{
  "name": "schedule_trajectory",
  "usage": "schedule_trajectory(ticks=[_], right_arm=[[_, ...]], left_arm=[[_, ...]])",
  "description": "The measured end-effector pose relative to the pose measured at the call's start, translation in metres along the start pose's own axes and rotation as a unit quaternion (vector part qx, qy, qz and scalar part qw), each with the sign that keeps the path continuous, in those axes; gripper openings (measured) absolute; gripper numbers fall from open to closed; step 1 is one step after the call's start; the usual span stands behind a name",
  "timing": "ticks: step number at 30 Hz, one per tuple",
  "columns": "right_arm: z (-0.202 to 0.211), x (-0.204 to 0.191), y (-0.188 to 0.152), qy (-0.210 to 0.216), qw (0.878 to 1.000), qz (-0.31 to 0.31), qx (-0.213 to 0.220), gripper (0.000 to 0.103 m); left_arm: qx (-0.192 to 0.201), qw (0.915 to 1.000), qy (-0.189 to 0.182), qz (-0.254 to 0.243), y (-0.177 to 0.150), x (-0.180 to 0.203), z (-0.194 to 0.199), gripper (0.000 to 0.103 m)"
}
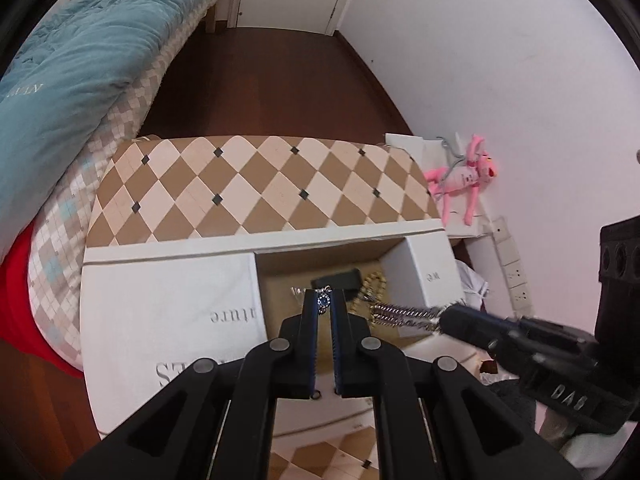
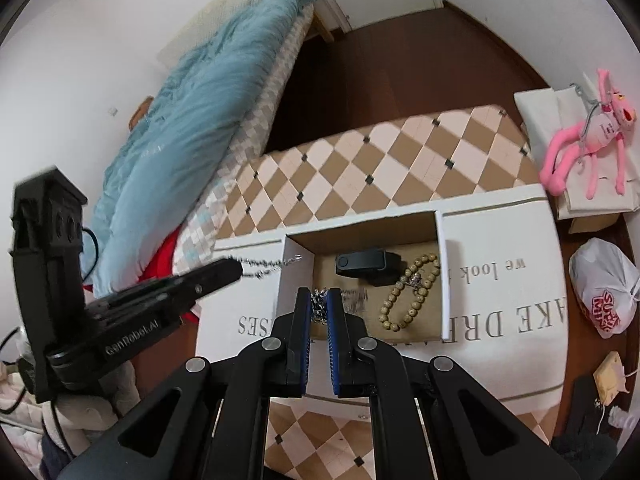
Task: Organize jewelry
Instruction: 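Lower both held silver chains into the white box and open both tools, then withdraw both tools from the box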
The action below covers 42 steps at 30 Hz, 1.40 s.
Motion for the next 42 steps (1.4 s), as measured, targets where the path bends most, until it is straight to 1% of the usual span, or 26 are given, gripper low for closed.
schedule_trajectory(ticks=[2,7,12,14,15,16,17,19,20,21,22,24,25,26,27,28,30,32,35,38,42], right_arm=[[-0.017,0.004,0.002,-0.001,1.0,-0.003,-0.016,0.008],[-0.05,0.013,0.002,-0.005,0.999,-0.012,-0.05,0.008],[-0.073,0.018,0.001,-0.003,0.996,-0.03,-0.089,0.009],[-0.076,0.019,0.001,-0.005,0.995,-0.031,-0.097,0.013],[-0.075,0.02,0.001,-0.014,0.995,-0.029,-0.098,0.021],[-0.074,0.019,0.001,-0.022,0.995,-0.025,-0.096,0.032],[-0.072,0.019,0.001,-0.03,0.995,-0.018,-0.092,0.035],[-0.066,0.022,0.0,-0.045,0.995,-0.013,-0.085,0.042],[-0.063,0.023,-0.001,-0.06,0.995,-0.007,-0.079,0.045],[-0.059,0.025,-0.001,-0.076,0.995,0.002,-0.071,0.052],[-0.055,0.026,-0.001,-0.094,0.993,0.01,-0.064,0.063],[-0.048,0.031,-0.005,-0.144,0.988,0.031,-0.05,0.075],[-0.045,0.034,-0.007,-0.167,0.984,0.041,-0.042,0.08],[-0.044,0.036,-0.009,-0.185,0.981,0.048,-0.038,0.084],[-0.044,0.039,-0.012,-0.202,0.977,0.053,-0.037,0.094],[-0.044,0.043,-0.015,-0.216,0.974,0.056,-0.035,0.099],[-0.042,0.051,-0.021,-0.236,0.97,0.058,-0.028,0.1],[-0.041,0.056,-0.024,-0.246,0.967,0.06,-0.023,0.1],[-0.038,0.061,-0.03,-0.257,0.964,0.063,-0.016,0.1],[-0.034,0.062,-0.035,-0.258,0.964,0.063,-0.011,0.1],[-0.019,0.057,-0.04,-0.256,0.964,0.068,0.006,0.1]], left_arm=[[-0.003,1.0,0.004,0.0,0.004,-0.002,-0.006,0.004],[-0.025,0.9996,0.011,0.005,0.016,-0.013,-0.026,0.004],[-0.055,0.9978,0.017,0.032,0.02,-0.025,-0.041,0.006],[-0.055,0.9974,0.025,0.038,0.019,-0.029,-0.042,0.009],[-0.054,0.9972,0.032,0.04,0.017,-0.03,-0.042,0.013],[-0.054,0.9972,0.033,0.041,0.015,-0.031,-0.041,0.026],[-0.048,0.9971,0.041,0.041,0.013,-0.031,-0.039,0.051],[-0.036,0.9968,0.057,0.041,0.008,-0.034,-0.035,0.074],[-0.027,0.9967,0.065,0.041,0.004,-0.034,-0.032,0.074],[-0.025,0.9962,0.074,0.04,0.001,-0.035,-0.032,0.074],[-0.024,0.9957,0.081,0.038,-0.001,-0.036,-0.032,0.074],[-0.014,0.994,0.103,0.035,-0.011,-0.036,-0.03,0.085],[-0.012,0.9934,0.109,0.033,-0.014,-0.036,-0.03,0.099],[-0.009,0.9928,0.116,0.032,-0.018,-0.035,-0.03,0.103],[-0.004,0.992,0.122,0.03,-0.023,-0.034,-0.029,0.103],[0.001,0.9913,0.128,0.028,-0.028,-0.033,-0.029,0.103],[0.014,0.9901,0.137,0.028,-0.038,-0.03,-0.028,0.103],[0.023,0.9891,0.142,0.032,-0.048,-0.028,-0.028,0.103],[0.019,0.9877,0.15,0.04,-0.061,-0.027,-0.032,0.103],[0.02,0.9864,0.158,0.041,-0.069,-0.022,-0.03,0.103],[0.037,0.9853,0.161,0.043,-0.075,-0.012,-0.015,0.103]])
Point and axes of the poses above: each gripper's, at about its wrist camera, not at the fingertips, and z roughly against the way its jaws point, x to its right, y to its top, the point moved 4 cm from there along -z, roughly the way its jaws point, and after that the axes turned 7 degrees about y, right-handed, at the moved point
